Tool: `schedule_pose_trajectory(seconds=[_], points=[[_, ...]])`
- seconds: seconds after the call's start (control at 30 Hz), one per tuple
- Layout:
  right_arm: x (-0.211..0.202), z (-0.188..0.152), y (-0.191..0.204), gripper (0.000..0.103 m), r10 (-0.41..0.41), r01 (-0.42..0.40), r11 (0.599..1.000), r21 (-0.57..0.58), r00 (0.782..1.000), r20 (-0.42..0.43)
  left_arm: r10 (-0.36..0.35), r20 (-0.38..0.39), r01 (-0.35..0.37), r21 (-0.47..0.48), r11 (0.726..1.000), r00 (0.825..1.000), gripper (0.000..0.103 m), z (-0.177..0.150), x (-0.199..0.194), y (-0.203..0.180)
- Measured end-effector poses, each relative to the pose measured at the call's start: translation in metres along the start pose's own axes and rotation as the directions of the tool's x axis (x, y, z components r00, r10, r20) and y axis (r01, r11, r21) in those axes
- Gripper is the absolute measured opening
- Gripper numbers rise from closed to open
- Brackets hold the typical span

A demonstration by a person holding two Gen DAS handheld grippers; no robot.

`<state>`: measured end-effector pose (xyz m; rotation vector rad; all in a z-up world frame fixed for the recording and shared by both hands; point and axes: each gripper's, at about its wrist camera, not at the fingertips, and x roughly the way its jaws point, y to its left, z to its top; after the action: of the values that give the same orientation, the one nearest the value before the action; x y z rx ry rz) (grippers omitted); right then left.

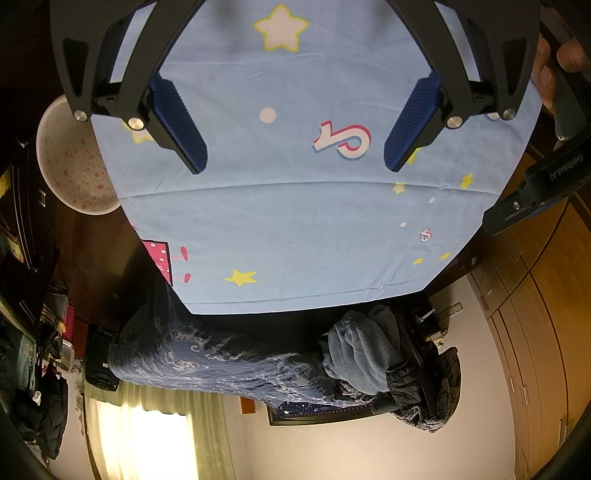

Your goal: Collect trash

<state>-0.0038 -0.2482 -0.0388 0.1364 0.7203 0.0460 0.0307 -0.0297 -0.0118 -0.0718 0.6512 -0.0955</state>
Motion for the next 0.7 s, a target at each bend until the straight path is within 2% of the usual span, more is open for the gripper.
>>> schedule_pose_trajectory(seconds=[0.37, 0.7], points=[[-0.0004, -0.0003, 0.0003, 0.097, -0.001, 0.001, 1.000, 0.001, 1.000, 0.000, 0.014, 0.007, -0.014, 0.016, 1.000, 1.000, 0.099, 0.0009, -0.0032, -0.0030], [-0.0011, -0.0012, -0.0003, 0.097, -0.001, 0.001, 1.000, 0.003, 1.000, 0.003, -0.025, 0.000, 0.025, 0.033, 0.999, 1.000, 0.099, 0.0036, -0.0053, -0.0086]])
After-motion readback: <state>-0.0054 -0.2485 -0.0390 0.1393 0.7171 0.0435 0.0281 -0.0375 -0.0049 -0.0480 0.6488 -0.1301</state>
